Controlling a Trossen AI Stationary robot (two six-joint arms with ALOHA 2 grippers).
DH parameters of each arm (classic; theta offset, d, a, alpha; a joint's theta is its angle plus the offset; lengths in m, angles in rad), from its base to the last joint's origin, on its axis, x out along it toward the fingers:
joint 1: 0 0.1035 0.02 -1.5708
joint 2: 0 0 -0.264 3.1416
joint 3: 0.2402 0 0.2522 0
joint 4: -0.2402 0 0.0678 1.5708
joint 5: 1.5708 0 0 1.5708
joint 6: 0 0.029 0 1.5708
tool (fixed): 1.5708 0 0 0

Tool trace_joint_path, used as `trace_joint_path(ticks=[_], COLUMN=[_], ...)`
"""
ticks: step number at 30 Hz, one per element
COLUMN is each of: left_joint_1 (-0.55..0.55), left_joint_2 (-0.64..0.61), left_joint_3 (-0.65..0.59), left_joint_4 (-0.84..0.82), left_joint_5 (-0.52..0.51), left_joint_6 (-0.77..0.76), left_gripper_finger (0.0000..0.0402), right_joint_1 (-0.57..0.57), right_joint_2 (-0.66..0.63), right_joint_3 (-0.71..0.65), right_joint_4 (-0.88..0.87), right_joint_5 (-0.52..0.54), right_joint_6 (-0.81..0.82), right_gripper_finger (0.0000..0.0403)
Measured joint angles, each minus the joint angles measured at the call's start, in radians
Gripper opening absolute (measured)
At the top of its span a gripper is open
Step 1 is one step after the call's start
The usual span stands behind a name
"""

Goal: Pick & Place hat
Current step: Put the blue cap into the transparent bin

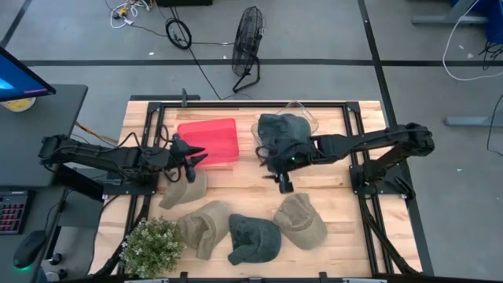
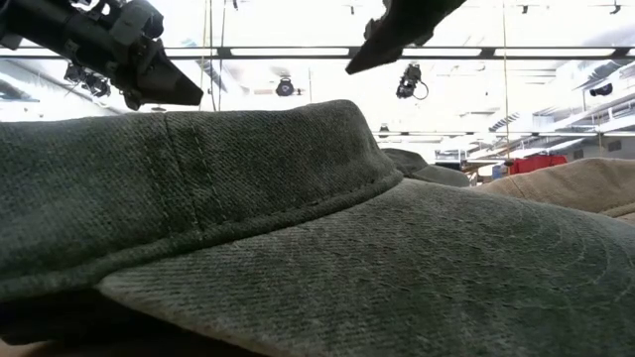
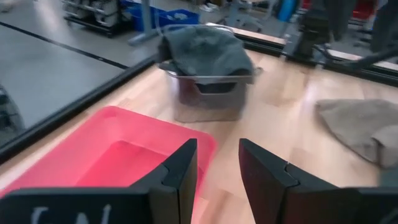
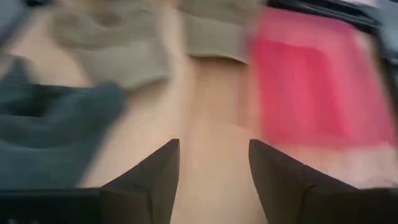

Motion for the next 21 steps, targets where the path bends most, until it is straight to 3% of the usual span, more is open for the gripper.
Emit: trace_joint_path(ticks=[6, 13, 17, 21], left_joint_1=[0.000, 0.000, 0.000, 0.000], left_joint_2=[0.000, 0.000, 0.000, 0.000], left_joint_3=[0.000, 0.000, 0.000, 0.000], left_joint_4=[0.000, -0.004, -0.005, -0.005], left_joint_5=[0.104, 0.116, 0.117, 0.118], left_joint_6=[-0.045, -0.046, -0.045, -0.045], left_gripper_finger=[0.0122, 0.0122, 0.0122, 0.0122], right_joint_1=[0.080, 0.182, 0.243, 0.292], right_joint_2=[0.000, 0.001, 0.001, 0.018], right_joint_3=[-0.064, -0.147, -0.182, -0.196], right_joint_4=[0.141, 0.277, 0.274, 0.308], right_joint_5=[-0.138, -0.129, -0.046, -0.007], right_joint_6=[0.057, 0.264, 0.399, 0.437], right_gripper_finger=[0.0196, 0.0196, 0.0196, 0.0196])
